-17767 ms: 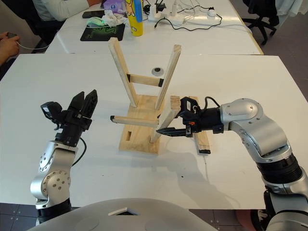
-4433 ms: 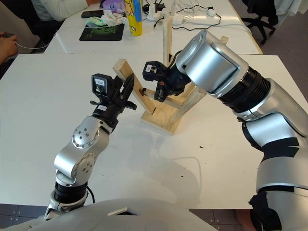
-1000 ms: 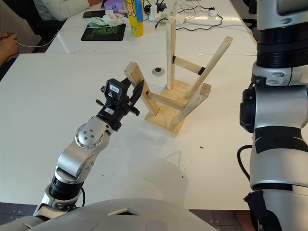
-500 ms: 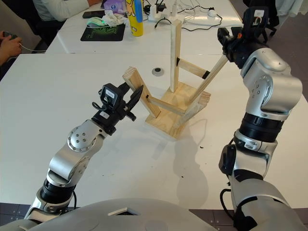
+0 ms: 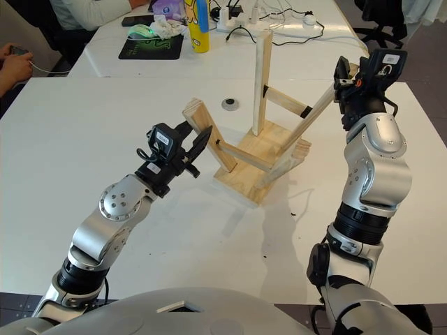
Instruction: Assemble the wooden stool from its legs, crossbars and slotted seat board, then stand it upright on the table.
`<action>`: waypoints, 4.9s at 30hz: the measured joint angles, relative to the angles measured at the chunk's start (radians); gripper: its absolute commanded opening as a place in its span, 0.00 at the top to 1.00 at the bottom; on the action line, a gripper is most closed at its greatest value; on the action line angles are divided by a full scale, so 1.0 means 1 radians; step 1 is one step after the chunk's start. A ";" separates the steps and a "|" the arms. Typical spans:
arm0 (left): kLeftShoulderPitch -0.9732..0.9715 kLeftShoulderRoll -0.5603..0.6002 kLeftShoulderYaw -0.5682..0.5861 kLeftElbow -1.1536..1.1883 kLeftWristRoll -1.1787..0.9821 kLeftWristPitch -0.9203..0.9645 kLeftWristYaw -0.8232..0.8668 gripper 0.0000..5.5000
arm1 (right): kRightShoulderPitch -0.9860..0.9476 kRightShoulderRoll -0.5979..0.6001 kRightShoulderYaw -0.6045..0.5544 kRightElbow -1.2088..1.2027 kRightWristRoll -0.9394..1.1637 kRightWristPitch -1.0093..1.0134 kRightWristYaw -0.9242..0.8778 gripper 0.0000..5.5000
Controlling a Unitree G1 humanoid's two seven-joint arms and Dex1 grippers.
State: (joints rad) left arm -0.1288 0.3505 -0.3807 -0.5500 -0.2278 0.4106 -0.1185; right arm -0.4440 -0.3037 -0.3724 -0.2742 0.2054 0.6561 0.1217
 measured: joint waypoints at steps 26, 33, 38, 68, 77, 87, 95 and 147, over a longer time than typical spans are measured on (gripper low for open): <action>0.070 -0.110 0.242 -0.056 -0.097 0.047 -0.049 0.59 | 0.039 0.004 0.026 0.020 -0.081 -0.141 -0.110 0.64; 0.102 -0.051 0.468 -0.143 -0.316 0.073 -0.155 0.59 | 0.135 -0.001 0.001 0.055 -0.215 -0.232 -0.237 0.64; 0.124 0.090 0.448 0.042 -0.143 0.037 -0.216 0.59 | 0.255 0.005 0.042 0.050 -0.268 -0.106 -0.242 0.64; -0.075 0.038 -0.088 0.545 0.526 -0.187 -0.366 0.59 | 0.243 0.063 0.349 -0.039 -0.228 0.488 -0.042 0.64; -0.031 0.074 -0.115 0.461 0.532 -0.221 -0.460 0.59 | 0.246 0.062 0.358 -0.027 -0.190 0.511 0.022 0.64; -0.005 0.039 -0.120 0.367 0.525 -0.089 -0.509 0.59 | 0.078 0.001 0.343 0.083 -0.065 0.490 0.219 0.64; 0.025 0.036 -0.087 0.311 0.523 -0.058 -0.485 0.59 | -0.021 0.006 0.395 0.208 -0.042 0.443 0.250 0.64; 0.150 -0.334 0.271 -0.286 0.259 0.644 -0.002 1.00 | 0.156 -0.075 0.268 -0.194 0.204 0.177 0.240 1.00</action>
State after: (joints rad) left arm 0.0213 0.0170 -0.1098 -0.8356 0.0313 1.0545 -0.1206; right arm -0.2885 -0.3790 -0.1044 -0.4682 0.4096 0.8329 0.3616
